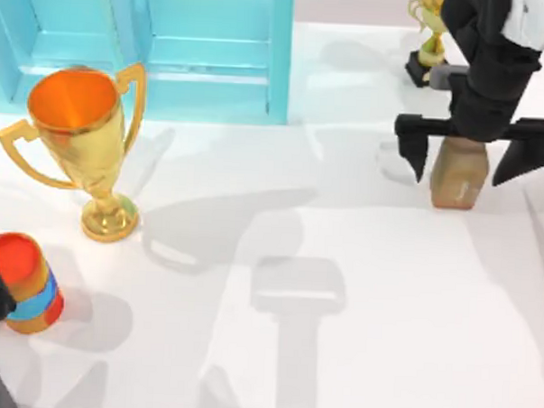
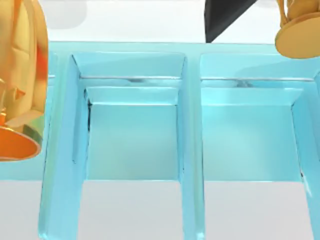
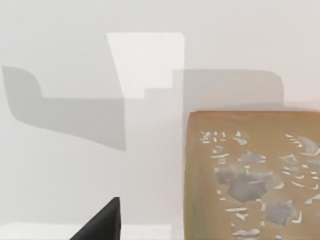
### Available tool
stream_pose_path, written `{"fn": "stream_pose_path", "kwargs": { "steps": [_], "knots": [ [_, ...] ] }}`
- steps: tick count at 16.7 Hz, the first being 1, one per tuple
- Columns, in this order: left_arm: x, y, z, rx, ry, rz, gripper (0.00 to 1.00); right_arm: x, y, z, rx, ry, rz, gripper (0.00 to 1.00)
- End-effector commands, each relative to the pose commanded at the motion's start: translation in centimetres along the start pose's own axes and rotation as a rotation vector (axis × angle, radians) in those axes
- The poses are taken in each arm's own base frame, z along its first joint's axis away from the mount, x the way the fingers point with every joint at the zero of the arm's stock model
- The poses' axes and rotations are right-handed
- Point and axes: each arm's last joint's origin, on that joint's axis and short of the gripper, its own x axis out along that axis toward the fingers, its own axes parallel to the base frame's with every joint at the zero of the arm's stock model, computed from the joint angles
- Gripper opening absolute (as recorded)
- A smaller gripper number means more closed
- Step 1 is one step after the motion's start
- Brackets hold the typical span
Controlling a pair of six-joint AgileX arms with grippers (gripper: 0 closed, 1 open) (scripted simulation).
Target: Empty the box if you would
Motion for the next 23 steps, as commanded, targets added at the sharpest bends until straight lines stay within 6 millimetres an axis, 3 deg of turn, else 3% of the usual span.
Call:
{"fn": "stream_pose_path", "kwargs": {
  "steps": [3, 9, 16, 19, 21, 23],
  "knots": [
    [0.0, 0.0, 0.0, 0.000, 0.000, 0.000, 1.00, -1.5, 0.1, 0.2, 0.000, 0.004, -0.002, 1.00],
    [0.0, 0.0, 0.0, 0.000, 0.000, 0.000, 1.00, -7.3, 0.0, 0.1, 0.000, 0.003, -0.001, 1.00],
    [0.0, 0.0, 0.0, 0.000, 0.000, 0.000, 1.00, -8.1, -0.5, 0.0, -0.003, -0.001, 0.001, 1.00],
    [0.0, 0.0, 0.0, 0.000, 0.000, 0.000, 1.00, -9.0, -4.3, -0.4, -0.020, 0.001, 0.000, 1.00],
    [0.0, 0.0, 0.0, 0.000, 0.000, 0.000, 1.00, -9.7, -9.0, -0.7, -0.022, 0.000, 0.001, 1.00],
    [0.0, 0.0, 0.0, 0.000, 0.000, 0.000, 1.00, -10.2, -15.2, -1.4, 0.009, 0.000, 0.003, 1.00]
  ]
}}
